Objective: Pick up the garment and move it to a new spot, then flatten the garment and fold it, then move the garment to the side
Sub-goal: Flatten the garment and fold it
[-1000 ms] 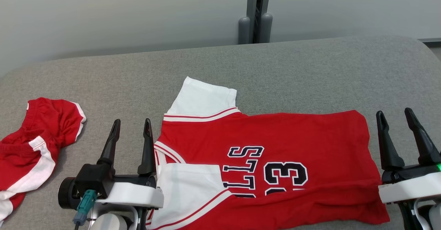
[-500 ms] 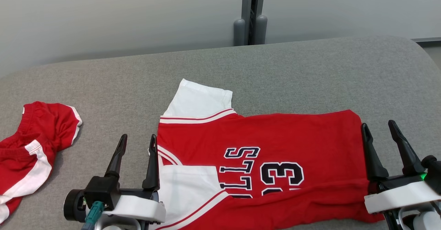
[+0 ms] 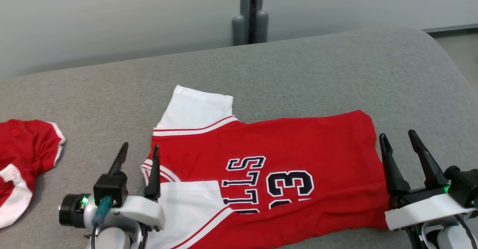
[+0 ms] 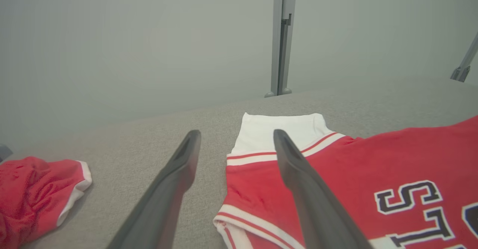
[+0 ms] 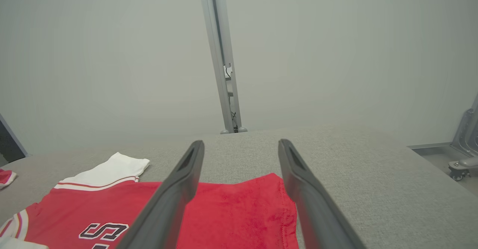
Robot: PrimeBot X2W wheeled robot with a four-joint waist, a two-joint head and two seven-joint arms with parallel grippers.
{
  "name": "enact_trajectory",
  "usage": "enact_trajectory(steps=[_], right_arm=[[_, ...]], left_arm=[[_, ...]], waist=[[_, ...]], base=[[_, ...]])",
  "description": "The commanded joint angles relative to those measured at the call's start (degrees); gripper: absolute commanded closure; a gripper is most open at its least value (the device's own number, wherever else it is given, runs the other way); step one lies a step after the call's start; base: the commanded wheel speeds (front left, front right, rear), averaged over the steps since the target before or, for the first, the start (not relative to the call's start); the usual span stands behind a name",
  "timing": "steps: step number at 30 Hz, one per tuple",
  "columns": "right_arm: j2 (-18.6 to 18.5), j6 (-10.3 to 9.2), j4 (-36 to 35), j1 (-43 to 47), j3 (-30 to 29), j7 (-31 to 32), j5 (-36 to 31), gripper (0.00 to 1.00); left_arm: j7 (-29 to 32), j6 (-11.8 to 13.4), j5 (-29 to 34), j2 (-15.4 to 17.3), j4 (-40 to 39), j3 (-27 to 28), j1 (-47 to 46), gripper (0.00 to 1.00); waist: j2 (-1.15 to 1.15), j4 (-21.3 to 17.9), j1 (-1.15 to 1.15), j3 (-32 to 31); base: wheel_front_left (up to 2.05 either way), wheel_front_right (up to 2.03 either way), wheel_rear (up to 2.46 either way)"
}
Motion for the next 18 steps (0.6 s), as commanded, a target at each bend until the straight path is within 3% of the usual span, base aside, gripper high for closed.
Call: enact_trajectory(steps=[1, 10, 18], right_arm=[[0.0, 0.0, 0.3, -0.6, 0.1, -0.3, 0.2, 0.0], [0.9, 0.0, 0.6, -2.3, 2.0, -0.3, 1.1, 0.0], [2.3, 0.0, 0.1, -5.0, 3.6, -0.3, 1.9, 0.0]], left_arm=[[0.0, 0.0, 0.6, 0.5, 0.7, 0.2, -1.2, 0.0], [6.0, -1.5, 2.1, 5.7, 14.8, 0.3, -15.9, 0.0], [15.7, -8.8, 1.7, 12.2, 24.3, -0.8, -28.0, 0.0]], waist=[[0.0, -1.6, 0.0, 1.0], [0.0, -8.7, 0.0, 5.1], [0.0, -13.5, 0.0, 9.1]], base=[[0.0, 0.0, 0.0], [0.0, 0.0, 0.0], [0.0, 0.0, 0.0]])
